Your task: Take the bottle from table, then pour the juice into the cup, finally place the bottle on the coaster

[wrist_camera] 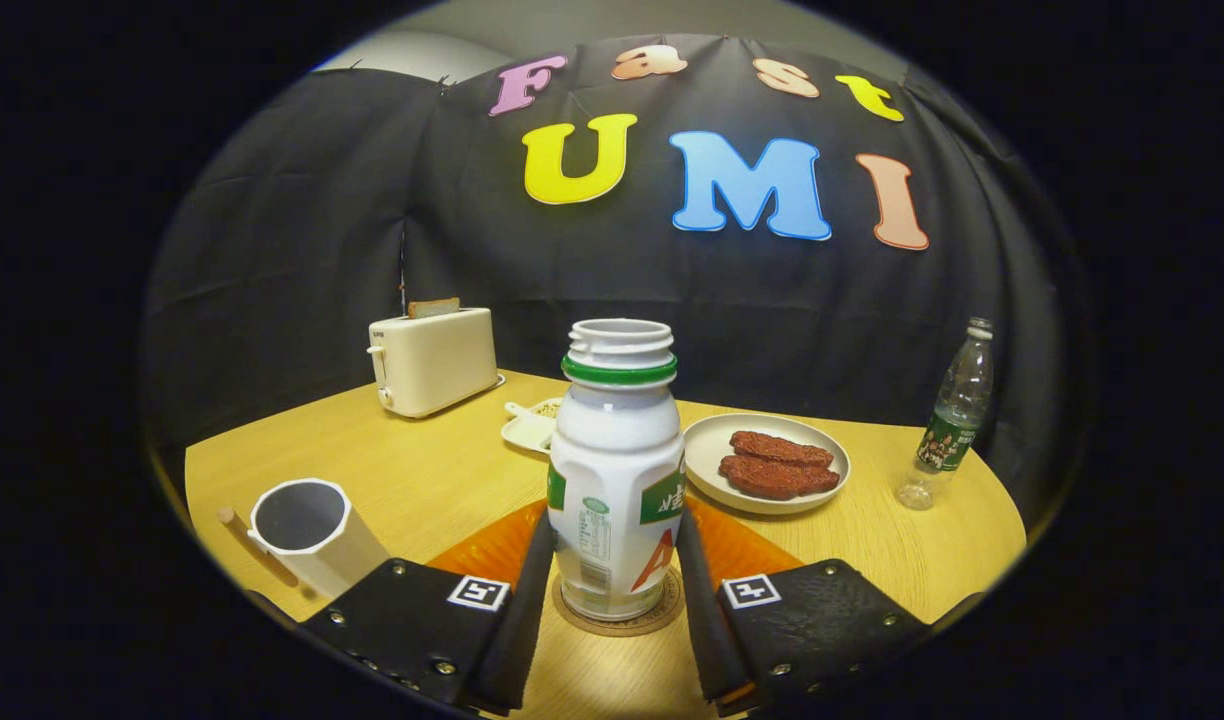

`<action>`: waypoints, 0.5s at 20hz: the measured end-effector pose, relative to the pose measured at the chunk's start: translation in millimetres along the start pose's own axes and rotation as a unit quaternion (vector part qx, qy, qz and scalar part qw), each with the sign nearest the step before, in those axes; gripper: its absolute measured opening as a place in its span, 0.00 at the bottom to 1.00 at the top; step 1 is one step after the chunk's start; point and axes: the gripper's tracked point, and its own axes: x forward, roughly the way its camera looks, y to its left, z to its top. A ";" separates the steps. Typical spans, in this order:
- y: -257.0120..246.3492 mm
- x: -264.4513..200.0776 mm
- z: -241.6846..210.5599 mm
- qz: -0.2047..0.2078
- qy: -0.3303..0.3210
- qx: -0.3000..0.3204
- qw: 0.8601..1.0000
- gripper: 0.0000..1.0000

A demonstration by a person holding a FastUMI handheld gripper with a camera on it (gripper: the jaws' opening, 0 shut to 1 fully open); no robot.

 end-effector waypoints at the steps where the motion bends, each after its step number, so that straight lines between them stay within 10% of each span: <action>1: 0.1 0.9 -0.5 0.000 0.001 -0.001 1.000 0.63; 10: -9.8 2.4 -0.1 0.000 -0.008 0.003 1.000 0.66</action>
